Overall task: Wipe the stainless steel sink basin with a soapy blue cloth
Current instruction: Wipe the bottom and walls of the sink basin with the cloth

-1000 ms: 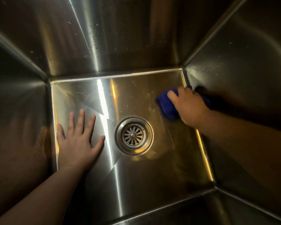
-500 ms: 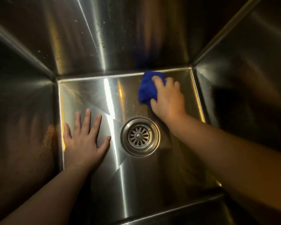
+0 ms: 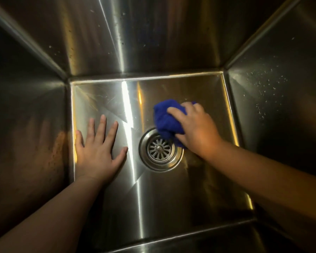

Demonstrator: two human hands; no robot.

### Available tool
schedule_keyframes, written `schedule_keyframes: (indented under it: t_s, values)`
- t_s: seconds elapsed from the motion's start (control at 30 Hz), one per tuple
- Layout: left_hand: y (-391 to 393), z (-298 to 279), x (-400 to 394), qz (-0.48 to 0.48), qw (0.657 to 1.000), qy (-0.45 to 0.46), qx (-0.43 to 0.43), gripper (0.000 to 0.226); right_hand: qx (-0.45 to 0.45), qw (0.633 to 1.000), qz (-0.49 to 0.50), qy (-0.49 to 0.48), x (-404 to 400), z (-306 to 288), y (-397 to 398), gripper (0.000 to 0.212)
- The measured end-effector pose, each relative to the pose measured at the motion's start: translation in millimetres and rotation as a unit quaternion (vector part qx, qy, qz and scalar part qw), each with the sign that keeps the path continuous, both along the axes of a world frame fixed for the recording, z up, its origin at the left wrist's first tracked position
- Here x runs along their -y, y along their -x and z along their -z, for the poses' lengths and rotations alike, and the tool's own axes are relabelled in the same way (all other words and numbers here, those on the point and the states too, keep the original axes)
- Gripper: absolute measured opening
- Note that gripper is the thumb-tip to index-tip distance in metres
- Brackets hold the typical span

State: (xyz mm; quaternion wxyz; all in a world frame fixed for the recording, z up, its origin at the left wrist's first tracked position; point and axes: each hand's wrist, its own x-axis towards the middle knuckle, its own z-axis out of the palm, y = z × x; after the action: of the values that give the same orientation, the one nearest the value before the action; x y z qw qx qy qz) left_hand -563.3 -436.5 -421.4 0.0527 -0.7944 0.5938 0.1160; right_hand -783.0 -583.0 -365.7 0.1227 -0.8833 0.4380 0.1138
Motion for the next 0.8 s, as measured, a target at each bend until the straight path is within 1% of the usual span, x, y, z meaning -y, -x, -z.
schedule_keyframes:
  t_s: [0.07,0.13,0.2,0.33,0.43,0.53,0.63,0.7,0.8]
  values:
    - [0,0,-1,-0.003,1.0,0.001,-0.001,0.076,-0.009,1.0,0.001,0.005,0,-6,20,0.069]
    - [0,-1,-1,-0.005,1.0,0.006,-0.004,0.075,-0.013,0.999,-0.038,-0.012,-8,-8,34,0.065]
    - [0,0,-1,-0.004,1.0,0.007,-0.004,0.075,-0.011,0.998,-0.053,-0.026,-18,-8,38,0.062]
    - [1,0,-2,-0.005,1.0,0.007,0.004,0.075,-0.014,0.999,-0.041,-0.008,-26,-5,23,0.065]
    - [1,0,-2,-0.006,1.0,0.0,0.011,0.075,-0.007,0.999,-0.052,-0.011,-34,-3,2,0.063]
    - [2,1,-1,-0.01,1.0,-0.002,0.014,0.075,-0.002,0.996,-0.079,-0.043,-55,1,-21,0.057]
    - [2,1,-1,-0.014,1.0,0.0,0.011,0.075,0.01,0.993,-0.083,-0.079,-65,-1,-25,0.051]
    - [3,1,-1,-0.015,1.0,0.0,0.012,0.076,-0.004,0.989,-0.114,-0.097,-63,-8,-21,0.046]
    - [2,1,-1,-0.012,1.0,0.0,0.013,0.076,-0.058,0.973,-0.198,-0.107,-59,-20,-18,0.045]
